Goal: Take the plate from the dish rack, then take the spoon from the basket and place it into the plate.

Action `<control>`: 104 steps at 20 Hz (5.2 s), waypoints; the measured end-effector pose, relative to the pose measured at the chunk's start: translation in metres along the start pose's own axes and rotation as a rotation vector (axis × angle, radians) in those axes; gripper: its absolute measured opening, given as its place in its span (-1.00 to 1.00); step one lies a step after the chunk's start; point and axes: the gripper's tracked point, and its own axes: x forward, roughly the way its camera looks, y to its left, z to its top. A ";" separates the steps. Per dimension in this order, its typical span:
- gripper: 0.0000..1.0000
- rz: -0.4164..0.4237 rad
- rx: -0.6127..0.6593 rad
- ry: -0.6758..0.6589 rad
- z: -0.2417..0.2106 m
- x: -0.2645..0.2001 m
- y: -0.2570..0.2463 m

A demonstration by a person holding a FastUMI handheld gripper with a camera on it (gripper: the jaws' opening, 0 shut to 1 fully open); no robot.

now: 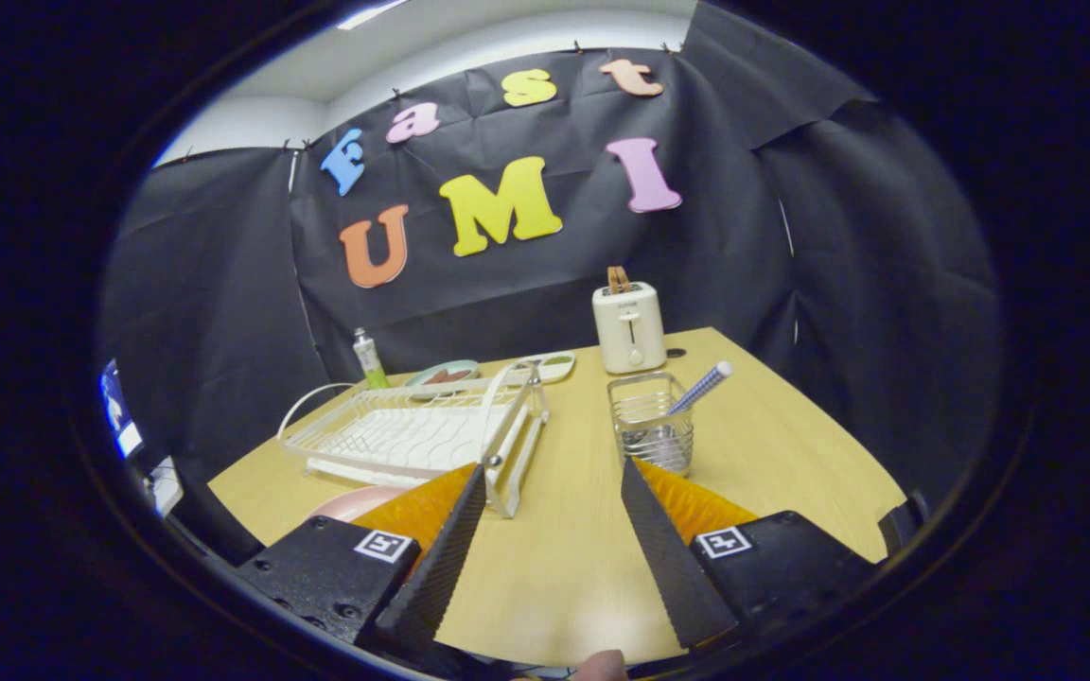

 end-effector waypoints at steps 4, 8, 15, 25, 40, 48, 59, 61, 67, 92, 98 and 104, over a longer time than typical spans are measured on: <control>0.88 -0.075 -0.033 -0.062 0.017 0.022 -0.043; 0.87 -0.119 -0.068 -0.076 0.027 0.055 -0.074; 0.31 -0.067 -0.042 -0.029 0.025 0.106 -0.087; -0.64 -0.005 0.034 0.018 0.034 0.119 -0.073; -0.82 0.000 -0.095 0.004 0.122 0.024 -0.019; -0.81 0.206 -0.247 0.141 0.085 -0.008 0.120; -0.82 0.391 -0.349 0.418 -0.023 0.018 0.220; -0.82 0.403 -0.357 0.449 -0.036 0.023 0.227; -0.79 0.448 -0.330 0.482 -0.048 0.024 0.240; 1.00 0.038 -0.242 -0.175 0.069 -0.019 0.153; 1.00 0.002 -0.208 -0.313 0.092 -0.060 0.150; 1.00 -0.012 -0.252 -0.347 0.083 -0.073 0.140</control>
